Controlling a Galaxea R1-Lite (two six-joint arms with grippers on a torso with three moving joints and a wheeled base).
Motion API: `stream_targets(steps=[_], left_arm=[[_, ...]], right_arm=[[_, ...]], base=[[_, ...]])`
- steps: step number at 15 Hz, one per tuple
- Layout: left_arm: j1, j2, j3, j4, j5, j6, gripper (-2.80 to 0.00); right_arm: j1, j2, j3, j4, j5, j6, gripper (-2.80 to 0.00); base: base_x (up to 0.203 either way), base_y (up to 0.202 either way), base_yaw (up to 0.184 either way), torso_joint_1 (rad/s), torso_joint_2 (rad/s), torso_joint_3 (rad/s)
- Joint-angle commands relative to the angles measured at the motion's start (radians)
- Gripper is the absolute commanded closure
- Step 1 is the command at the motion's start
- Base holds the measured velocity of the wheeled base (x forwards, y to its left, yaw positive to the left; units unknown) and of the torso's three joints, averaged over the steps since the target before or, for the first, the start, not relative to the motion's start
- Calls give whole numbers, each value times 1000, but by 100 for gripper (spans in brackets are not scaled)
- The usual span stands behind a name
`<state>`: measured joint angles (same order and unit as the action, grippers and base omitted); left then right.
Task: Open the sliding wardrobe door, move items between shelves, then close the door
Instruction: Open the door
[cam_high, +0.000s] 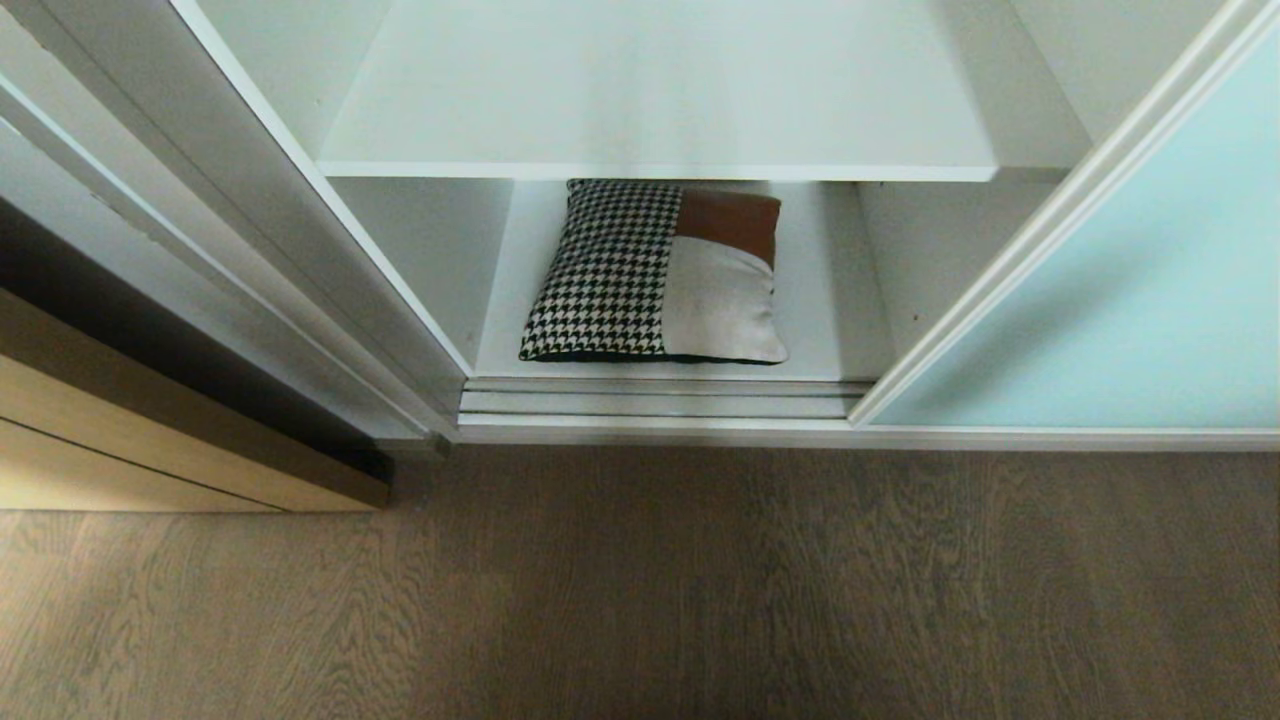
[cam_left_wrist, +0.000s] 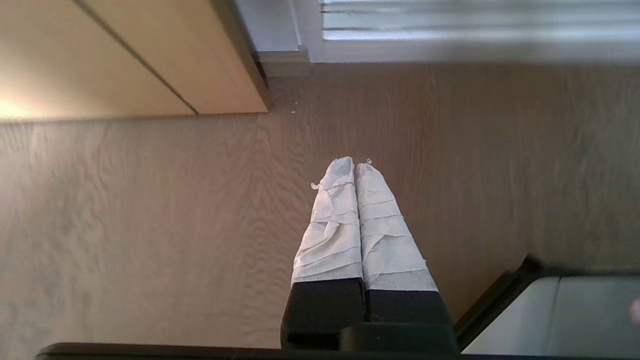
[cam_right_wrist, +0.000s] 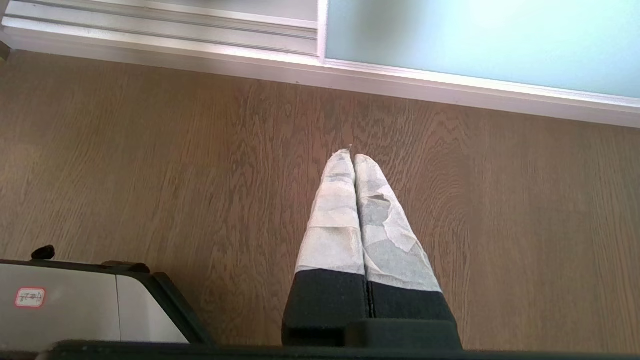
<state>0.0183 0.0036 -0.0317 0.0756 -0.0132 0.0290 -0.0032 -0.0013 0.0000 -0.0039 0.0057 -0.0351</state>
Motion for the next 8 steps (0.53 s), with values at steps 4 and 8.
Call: stream_targets(steps=[4, 8], left_arm=[[0, -1, 9, -13, 21, -32, 0], [0, -1, 20, -53, 18, -36, 0]], right_arm=[[0, 0, 0, -1, 0, 0, 0], [0, 0, 0, -1, 0, 0, 0]], base=[[0, 0, 0, 0, 0, 0], [0, 0, 0, 0, 0, 0]])
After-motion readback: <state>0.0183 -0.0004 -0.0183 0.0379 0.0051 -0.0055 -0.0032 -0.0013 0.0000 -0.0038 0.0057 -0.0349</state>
